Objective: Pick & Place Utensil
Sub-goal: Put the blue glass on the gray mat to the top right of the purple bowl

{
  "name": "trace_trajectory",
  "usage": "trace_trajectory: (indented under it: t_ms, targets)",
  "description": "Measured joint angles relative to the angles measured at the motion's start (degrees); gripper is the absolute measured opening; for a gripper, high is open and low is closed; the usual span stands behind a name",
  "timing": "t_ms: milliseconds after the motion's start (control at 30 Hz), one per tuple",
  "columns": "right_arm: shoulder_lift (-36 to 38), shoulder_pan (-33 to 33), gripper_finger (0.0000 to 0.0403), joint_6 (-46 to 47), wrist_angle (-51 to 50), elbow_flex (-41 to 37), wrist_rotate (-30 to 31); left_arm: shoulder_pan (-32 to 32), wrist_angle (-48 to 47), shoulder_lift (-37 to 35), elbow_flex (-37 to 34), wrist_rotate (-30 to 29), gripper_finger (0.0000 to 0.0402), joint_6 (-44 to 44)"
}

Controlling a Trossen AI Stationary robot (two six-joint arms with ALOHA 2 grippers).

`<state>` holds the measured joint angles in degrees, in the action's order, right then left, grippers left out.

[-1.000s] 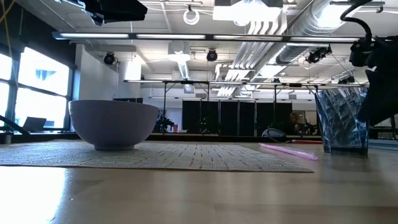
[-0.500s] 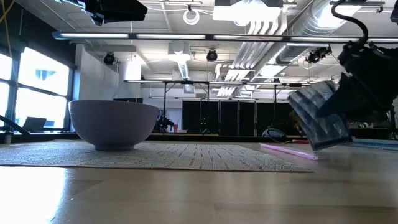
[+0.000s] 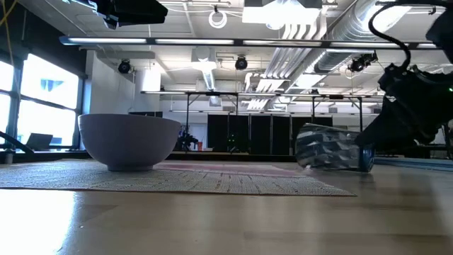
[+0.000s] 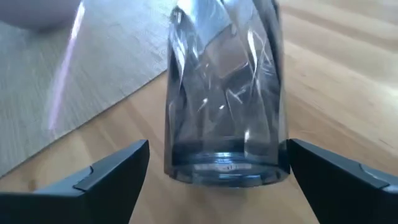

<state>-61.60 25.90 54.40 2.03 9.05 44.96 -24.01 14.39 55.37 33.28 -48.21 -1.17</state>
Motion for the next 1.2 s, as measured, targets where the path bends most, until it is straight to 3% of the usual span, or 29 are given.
trace_trajectory:
  t_ms: [167,333,533,733,967,1200]
  targets:
    - [0.0,-3.94,0.0362,-0.56,-12.84,8.13,-6.74,0.0,-0.02,0.0,0.0,-0.02,0.0166,0.02]
    - [0.0,-9.72,0.0363,0.74,-27.78,17.08,-17.33,0.0,-0.02,0.0,0.0,-0.01,0.0166,0.0]
    - [-3.04,-18.26,0.0363,-4.31,-36.5,27.21,-29.02,0.0,0.0,0.0,0.0,-0.02,0.0166,0.02]
    - [-15.5,-24.37,0.0363,-11.71,-45.09,40.68,-34.12,0.0,-0.02,0.0,0.0,0.0,0.0166,0.01]
    - [-32.46,-25.65,0.0363,-15.79,-51.7,56.32,-38.57,0.0,-0.02,0.0,0.0,0.0,0.0166,0.01]
    - [-41.66,-25.65,0.0368,-17.35,-57.13,62.64,-40.92,0.0,-0.01,0.0,0.01,-0.01,0.0166,0.01]
